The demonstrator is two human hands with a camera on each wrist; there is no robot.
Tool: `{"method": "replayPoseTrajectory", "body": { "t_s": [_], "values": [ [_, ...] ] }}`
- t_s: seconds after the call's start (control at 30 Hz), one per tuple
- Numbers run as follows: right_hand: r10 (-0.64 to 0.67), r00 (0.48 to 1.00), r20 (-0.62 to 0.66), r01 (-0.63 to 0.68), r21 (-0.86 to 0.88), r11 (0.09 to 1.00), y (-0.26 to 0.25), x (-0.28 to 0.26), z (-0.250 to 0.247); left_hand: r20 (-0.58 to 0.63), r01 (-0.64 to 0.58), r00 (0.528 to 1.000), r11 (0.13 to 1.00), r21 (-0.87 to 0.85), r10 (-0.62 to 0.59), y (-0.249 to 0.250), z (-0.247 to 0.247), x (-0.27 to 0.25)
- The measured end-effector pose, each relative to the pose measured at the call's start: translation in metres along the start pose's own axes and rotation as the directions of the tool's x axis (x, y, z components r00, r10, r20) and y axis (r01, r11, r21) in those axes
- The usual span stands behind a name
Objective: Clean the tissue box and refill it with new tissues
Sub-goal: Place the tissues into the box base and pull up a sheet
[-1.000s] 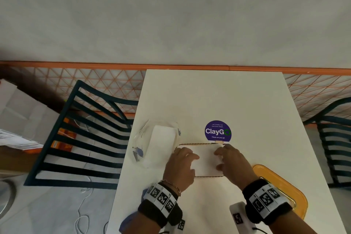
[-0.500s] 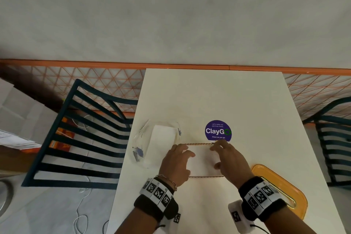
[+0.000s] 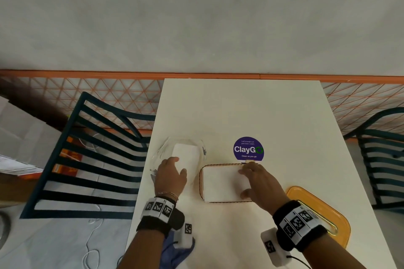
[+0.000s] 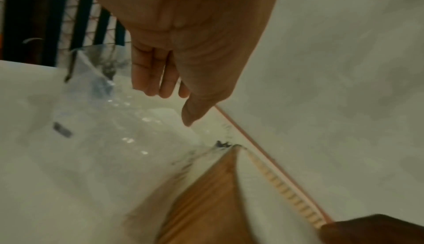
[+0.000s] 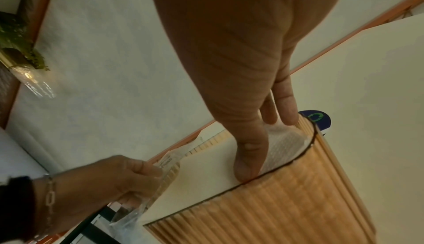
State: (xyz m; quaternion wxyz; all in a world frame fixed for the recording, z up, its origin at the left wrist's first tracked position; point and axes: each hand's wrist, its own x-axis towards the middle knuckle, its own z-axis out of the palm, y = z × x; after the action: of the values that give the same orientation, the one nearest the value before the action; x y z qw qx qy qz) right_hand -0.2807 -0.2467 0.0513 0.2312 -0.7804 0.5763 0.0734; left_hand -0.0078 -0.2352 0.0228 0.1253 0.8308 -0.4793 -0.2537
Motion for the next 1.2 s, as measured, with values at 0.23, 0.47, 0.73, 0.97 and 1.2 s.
{"method": "replayPoseTrajectory", "body": {
  "t_s": [0.23, 0.47, 0.73, 0.97, 1.2],
  "values": [
    [-0.016, 1.0, -0.004, 0.016, 0.018, 1.0, -0.006, 0.001, 0.004, 0.144, 0.128, 0.978, 0.979, 0.16, -0.152, -0.014, 0.018, 0.028],
    [-0.04, 0.999, 0.005, 0.04, 0.033, 0.999, -0.012, 0.008, 0.005, 0.129, 0.134, 0.976, 0.953, 0.272, -0.174, -0.016, 0.031, 0.034],
    [-0.021, 0.998, -0.065, 0.028, 0.115, 0.993, -0.029, 0.018, -0.012, 0.135, 0.214, 0.96, 0.956, 0.2, -0.244, -0.021, 0.03, 0.041],
    [-0.102, 0.988, -0.116, 0.123, 0.194, 0.973, -0.067, 0.046, -0.028, 0.115, 0.224, 0.962, 0.958, 0.18, -0.247, -0.025, 0.032, 0.045],
    [-0.141, 0.988, -0.069, 0.151, 0.168, 0.974, -0.096, 0.081, -0.026, 0.032, 0.212, 0.975, 0.966, 0.147, -0.219, -0.027, 0.03, 0.045]
  ]
}}
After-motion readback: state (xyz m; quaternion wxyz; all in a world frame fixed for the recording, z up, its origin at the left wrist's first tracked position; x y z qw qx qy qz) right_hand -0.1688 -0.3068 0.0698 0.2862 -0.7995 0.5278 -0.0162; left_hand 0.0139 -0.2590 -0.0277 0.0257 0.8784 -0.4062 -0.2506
